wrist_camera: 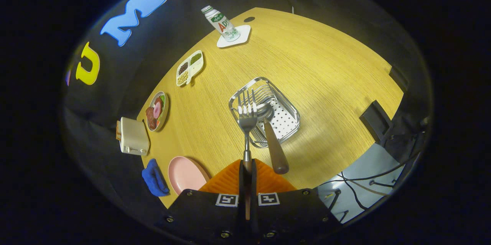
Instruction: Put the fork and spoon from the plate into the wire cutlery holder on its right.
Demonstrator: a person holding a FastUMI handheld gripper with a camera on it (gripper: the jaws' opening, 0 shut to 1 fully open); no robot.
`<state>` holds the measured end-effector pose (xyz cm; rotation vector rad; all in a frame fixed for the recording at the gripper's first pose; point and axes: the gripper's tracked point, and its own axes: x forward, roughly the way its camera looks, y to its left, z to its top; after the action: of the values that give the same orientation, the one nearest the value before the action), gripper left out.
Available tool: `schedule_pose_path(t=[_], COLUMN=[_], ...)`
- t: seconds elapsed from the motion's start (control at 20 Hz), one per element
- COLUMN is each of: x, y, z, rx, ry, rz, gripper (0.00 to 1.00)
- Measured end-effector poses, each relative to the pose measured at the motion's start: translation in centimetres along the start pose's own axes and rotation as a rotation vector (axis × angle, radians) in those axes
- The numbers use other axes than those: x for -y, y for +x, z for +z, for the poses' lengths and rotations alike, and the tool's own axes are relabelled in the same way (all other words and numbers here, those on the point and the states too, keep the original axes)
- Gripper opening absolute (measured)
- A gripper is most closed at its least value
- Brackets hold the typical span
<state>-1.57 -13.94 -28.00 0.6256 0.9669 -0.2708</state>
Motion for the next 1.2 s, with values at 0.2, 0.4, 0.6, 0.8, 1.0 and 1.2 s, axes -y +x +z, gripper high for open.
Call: schedule_pose_path(t=[0.2,0.4,0.6,0.8,1.0,1.2], x=[0.3,0.4,0.5,0.5,0.0,0.1], y=[-0.3,-0.5,-0.7,-1.1,-1.1,-1.4], z=[0.8,1.4,1.7,2.4,3.3,3.5], rx=[0.008,0.024,0.031,0.061,0.082,0.092], ry=[0.023,0.045,0.052,0.059,0.052,0.053], rz=[-0.005,-0.023,-0.026,-0.029,-0.035,-0.04], gripper=[0.06,0.09,0.09,0.15,0.27,0.27])
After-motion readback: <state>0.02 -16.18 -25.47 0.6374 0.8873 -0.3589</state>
